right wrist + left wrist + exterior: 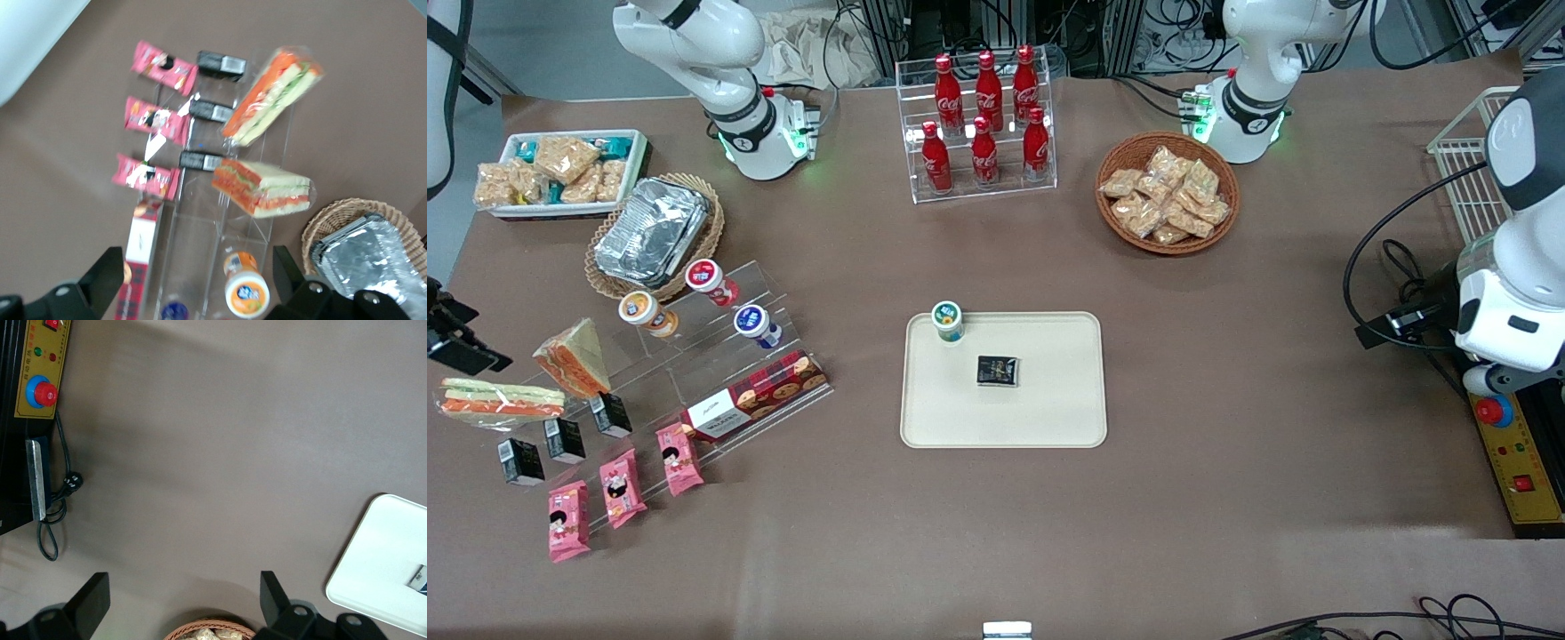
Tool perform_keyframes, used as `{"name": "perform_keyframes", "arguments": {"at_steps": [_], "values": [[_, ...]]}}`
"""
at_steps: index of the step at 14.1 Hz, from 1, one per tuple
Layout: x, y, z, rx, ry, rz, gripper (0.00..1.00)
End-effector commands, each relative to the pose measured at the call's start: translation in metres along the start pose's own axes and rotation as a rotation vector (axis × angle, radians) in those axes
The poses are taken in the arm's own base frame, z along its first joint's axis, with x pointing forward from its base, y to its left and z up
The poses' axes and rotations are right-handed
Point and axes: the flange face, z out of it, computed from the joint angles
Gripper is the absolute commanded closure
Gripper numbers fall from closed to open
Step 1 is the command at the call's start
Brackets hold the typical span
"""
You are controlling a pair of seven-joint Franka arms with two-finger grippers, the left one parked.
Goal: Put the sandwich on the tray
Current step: 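Move the right gripper down to the wrapped orange sandwich on the display, then close the right gripper on the wrapped sandwich wedge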
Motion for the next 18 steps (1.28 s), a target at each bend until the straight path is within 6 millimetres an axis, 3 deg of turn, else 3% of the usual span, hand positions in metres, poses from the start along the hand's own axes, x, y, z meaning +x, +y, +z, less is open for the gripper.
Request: {"name": "perform_keyframes", "arguments": {"at_steps": [1, 5, 7, 9, 13, 18], "values": [[0.038, 0.018, 0.029, -0.021, 0.023, 0.15, 0.01], [0.06, 0.03, 0.056, -0.038, 0.018, 0.348, 0.01], [0.068, 0.026, 0.072, -0.03, 0.034, 0.432, 0.01], [0.083, 0.033, 0.094, -0.039, 0.043, 0.511, 0.01], [0.118, 0.06, 0.138, -0.036, 0.08, 0.571, 0.01], [0.137, 0.072, 0.18, 0.0, 0.087, 0.597, 0.01]]}}
